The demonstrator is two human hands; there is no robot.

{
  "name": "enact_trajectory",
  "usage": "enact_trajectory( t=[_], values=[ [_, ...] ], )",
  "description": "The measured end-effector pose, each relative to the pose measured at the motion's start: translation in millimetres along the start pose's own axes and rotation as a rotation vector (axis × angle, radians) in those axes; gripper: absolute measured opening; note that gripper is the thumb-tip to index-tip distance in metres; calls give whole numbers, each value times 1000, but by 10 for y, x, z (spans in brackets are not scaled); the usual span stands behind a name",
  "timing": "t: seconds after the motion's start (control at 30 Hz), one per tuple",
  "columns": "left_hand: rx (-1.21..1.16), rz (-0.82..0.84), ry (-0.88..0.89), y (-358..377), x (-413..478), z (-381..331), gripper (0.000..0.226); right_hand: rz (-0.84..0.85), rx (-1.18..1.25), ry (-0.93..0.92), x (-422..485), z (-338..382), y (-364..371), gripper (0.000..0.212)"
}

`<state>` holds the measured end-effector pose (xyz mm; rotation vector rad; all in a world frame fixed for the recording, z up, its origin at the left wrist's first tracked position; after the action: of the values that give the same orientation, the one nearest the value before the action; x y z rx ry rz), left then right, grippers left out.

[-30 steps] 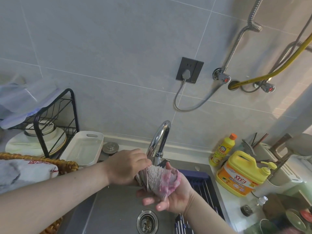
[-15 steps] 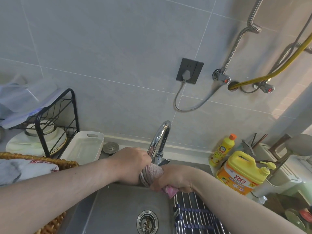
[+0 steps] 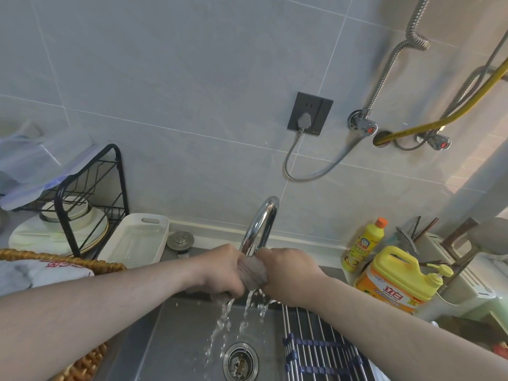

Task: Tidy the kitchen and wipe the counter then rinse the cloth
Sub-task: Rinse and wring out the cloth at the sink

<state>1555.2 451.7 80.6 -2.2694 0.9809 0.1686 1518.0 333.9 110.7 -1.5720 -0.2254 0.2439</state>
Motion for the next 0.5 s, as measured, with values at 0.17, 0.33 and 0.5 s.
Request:
enact_trajectory(
  t=[0.17,0.33,0.5],
  values=[
    [-383,164,-37,99,14,79,26,-346,-77,-158,8,-52,20,34],
    [-659,410,-90,284,-93,117,12,-542,-54,-282,39,-27,-112,45],
    [-867,676,-59,370,-129,76,36,-614,-15,-312,74,-22,-131,52]
  ],
)
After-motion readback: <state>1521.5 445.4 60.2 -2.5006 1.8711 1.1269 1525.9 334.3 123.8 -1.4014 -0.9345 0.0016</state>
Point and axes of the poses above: each hand's wrist, its own x-axis towards the middle knuckle, its own y-axis out of the palm, z = x × y, the point moved 6 cm from there along x, towards the middle knuckle, and after that the axes turned 1 degree about -y, right-handed, at the moved point
